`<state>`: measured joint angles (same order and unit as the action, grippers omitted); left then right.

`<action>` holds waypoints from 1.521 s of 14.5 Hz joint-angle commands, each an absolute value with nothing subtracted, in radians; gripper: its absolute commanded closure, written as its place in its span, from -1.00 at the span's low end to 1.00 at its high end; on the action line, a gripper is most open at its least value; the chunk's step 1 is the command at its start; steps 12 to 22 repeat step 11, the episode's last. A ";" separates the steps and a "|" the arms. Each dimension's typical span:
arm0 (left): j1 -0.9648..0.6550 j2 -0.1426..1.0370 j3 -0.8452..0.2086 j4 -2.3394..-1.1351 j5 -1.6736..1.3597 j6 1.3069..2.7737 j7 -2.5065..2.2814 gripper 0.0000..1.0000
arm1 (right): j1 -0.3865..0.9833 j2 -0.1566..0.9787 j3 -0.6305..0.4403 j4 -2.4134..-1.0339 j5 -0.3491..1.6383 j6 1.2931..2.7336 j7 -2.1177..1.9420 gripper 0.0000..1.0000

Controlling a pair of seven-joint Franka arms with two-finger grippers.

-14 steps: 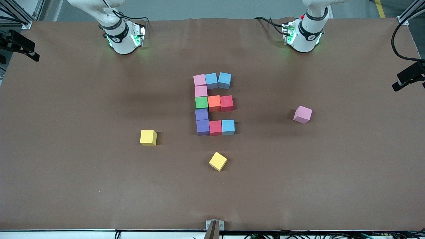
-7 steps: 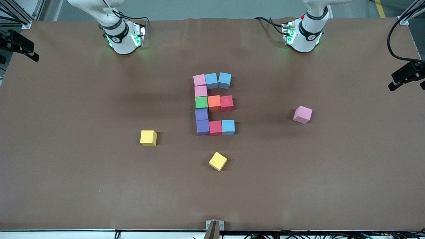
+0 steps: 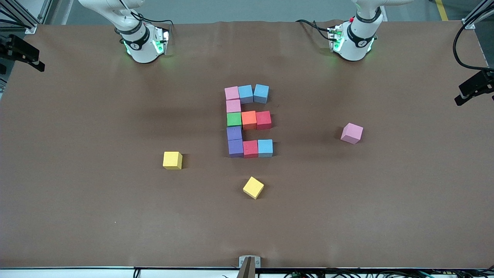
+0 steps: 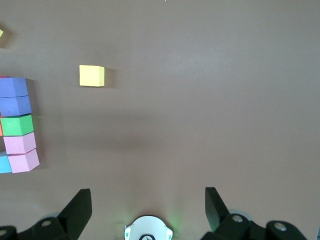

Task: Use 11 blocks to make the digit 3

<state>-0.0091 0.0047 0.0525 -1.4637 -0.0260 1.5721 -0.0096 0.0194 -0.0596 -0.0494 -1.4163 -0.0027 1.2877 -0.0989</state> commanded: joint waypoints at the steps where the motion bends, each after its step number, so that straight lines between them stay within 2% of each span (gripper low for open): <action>1: -0.021 0.003 0.061 -1.445 -0.009 1.551 -0.014 -1.00 | 0.011 -0.077 -0.048 -1.430 0.011 1.290 -0.097 -1.00; 22: -0.026 0.002 0.057 -1.445 -0.023 1.551 -0.012 -1.00 | 0.014 -0.077 -0.046 -1.430 0.005 1.290 -0.097 -1.00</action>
